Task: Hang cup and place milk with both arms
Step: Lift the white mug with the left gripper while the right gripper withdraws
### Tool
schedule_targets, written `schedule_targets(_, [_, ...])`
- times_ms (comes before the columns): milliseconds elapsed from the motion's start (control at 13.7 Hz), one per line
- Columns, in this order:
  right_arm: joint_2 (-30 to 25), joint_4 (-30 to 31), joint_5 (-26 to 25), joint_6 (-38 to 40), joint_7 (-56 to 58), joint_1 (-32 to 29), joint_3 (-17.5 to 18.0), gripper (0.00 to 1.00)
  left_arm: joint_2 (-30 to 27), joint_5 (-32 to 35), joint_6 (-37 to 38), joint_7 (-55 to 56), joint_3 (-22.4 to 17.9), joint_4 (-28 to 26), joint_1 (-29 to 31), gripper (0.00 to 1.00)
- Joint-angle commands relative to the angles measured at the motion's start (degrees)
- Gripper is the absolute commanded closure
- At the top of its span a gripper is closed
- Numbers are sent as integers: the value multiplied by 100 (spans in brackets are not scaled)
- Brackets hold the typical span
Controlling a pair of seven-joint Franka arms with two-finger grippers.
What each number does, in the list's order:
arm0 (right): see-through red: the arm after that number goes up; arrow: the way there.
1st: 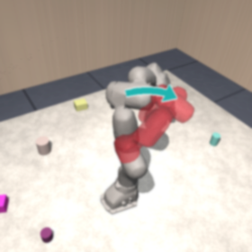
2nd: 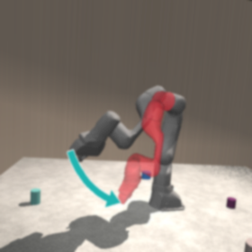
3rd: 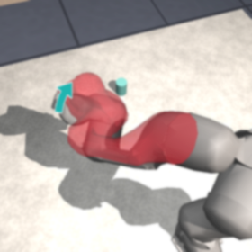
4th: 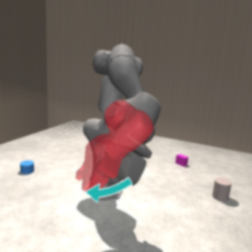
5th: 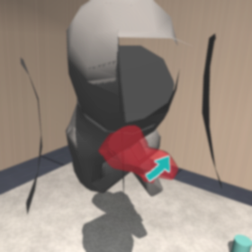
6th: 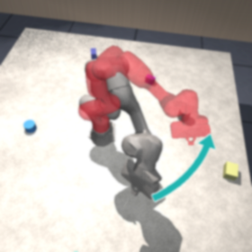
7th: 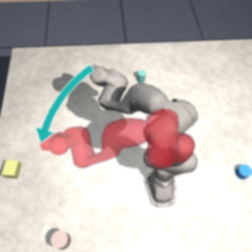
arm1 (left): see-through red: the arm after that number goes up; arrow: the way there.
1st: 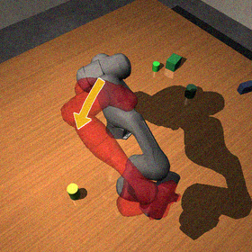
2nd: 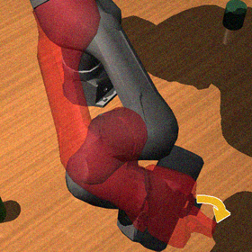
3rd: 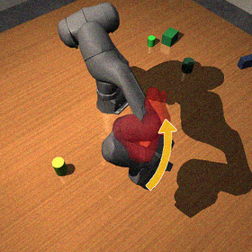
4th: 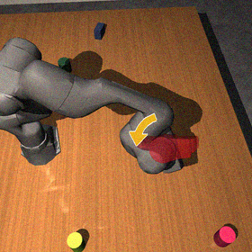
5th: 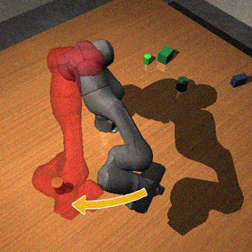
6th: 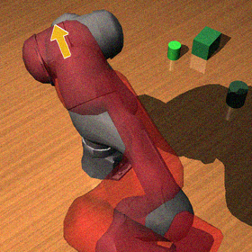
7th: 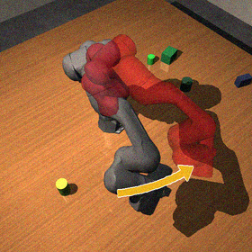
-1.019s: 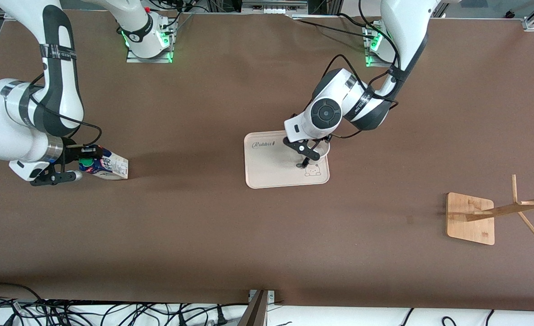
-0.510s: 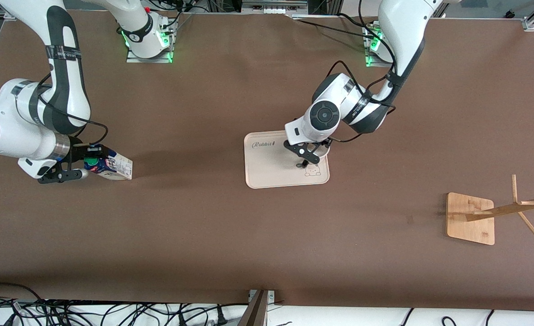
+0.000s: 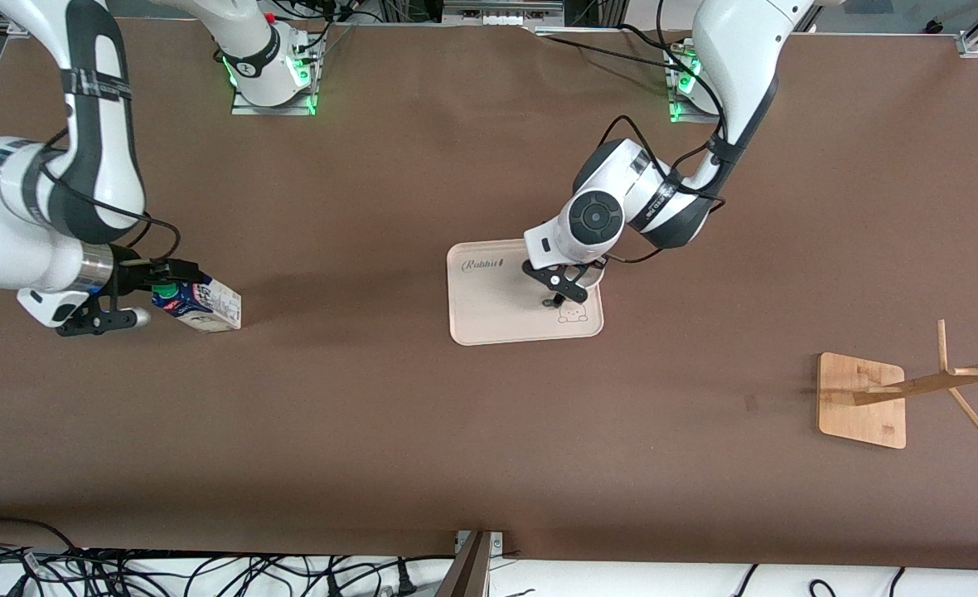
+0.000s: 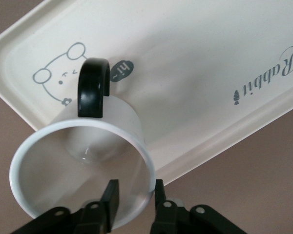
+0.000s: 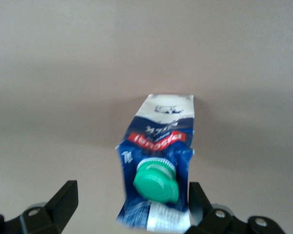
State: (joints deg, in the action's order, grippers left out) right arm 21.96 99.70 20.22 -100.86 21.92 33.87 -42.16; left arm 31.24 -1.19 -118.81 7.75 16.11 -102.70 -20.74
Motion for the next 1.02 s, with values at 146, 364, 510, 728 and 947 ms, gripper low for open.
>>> schedule_targets(146, [-78, -1494, -245, 1794, -21, -92, -266, 0, -145, 92, 805, -11, -28, 539, 245, 100])
schedule_targets(364, [-78, -2155, -378, 2342, -3, -109, -442, 0, -162, 92, 1682, -37, -20, 1232, 648, 100])
schedule_targets(510, [-86, -2332, -370, 2404, 40, -109, -582, 0, -390, -74, 2290, -37, -2, 1673, 1271, 100])
schedule_targets(728, [-130, -2385, -334, 2422, 58, -118, -645, 0, -610, -22, 3010, -116, 24, 2340, 2115, 100])
schedule_targets(947, [-279, -2412, -413, 2422, -12, -126, -426, 0, -593, 22, 4231, -178, -98, 3403, 2476, 100])
